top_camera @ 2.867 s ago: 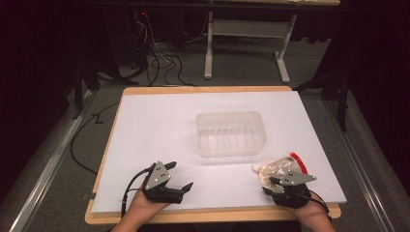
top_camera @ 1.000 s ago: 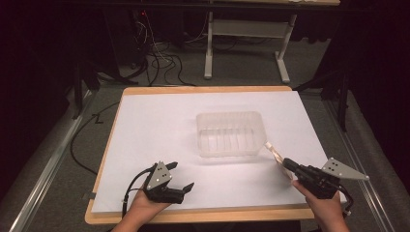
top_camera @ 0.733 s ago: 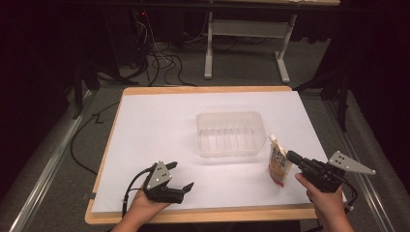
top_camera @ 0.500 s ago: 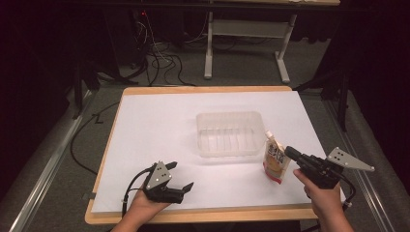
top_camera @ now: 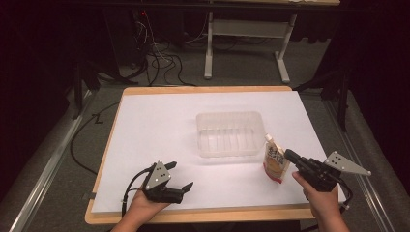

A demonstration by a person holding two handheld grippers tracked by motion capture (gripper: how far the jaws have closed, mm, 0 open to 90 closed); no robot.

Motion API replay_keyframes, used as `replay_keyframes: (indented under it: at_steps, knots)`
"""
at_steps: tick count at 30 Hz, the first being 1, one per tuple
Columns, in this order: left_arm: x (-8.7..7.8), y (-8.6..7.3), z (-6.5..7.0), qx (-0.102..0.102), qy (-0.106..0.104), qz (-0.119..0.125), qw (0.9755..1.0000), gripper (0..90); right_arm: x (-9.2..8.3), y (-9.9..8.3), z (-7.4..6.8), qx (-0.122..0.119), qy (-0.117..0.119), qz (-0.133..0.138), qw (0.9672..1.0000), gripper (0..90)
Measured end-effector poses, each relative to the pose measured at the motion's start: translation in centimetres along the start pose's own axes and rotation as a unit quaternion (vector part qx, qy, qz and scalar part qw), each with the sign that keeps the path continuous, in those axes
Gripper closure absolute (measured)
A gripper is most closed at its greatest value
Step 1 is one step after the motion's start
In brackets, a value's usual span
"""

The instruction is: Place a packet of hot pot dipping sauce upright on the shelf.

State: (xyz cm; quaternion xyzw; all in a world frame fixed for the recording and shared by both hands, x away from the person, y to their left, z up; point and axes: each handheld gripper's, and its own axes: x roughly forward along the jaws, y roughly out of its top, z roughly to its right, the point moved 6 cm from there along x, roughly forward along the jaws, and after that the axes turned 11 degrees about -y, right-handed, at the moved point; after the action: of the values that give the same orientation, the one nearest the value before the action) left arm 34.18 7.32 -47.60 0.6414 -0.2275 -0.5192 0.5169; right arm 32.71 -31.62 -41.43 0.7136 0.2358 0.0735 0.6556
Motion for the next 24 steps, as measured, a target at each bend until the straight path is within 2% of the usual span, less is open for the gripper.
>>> replay_keyframes:
  at_steps: [6, 13, 17, 19, 22, 23, 24]
  knots:
    - [0.0, 0.2, 0.0, 0.001, 0.000, 0.005, 1.0000, 12.7, -1.1, -0.6, 0.0, -0.011, -0.012, 0.000, 0.9999, 89.5]
    - [0.1, 0.5, 0.0, 0.002, -0.001, 0.009, 1.0000, 12.7, -1.5, -0.7, -0.1, -0.019, -0.018, 0.000, 0.9997, 88.0]
    - [0.3, 0.5, 0.1, 0.004, -0.004, 0.007, 1.0000, 12.7, -1.6, -0.7, -0.2, -0.022, -0.021, -0.001, 0.9995, 84.3]
    - [0.3, 0.5, 0.1, 0.004, -0.005, 0.007, 1.0000, 12.7, -1.7, -0.7, -0.2, -0.020, -0.020, -0.001, 0.9996, 80.7]
    - [0.3, 0.5, 0.1, 0.004, -0.004, 0.007, 1.0000, 12.7, -1.7, -0.4, -0.3, -0.018, -0.024, 0.001, 0.9996, 65.6]
    - [0.3, 0.5, 0.1, 0.004, -0.004, 0.007, 1.0000, 12.7, -1.7, -0.4, -0.3, -0.018, -0.024, 0.001, 0.9996, 65.6]
    - [0.3, 0.5, 0.1, 0.003, -0.004, 0.007, 1.0000, 12.7, -1.7, -0.3, -0.4, -0.020, -0.024, 0.002, 0.9995, 57.2]
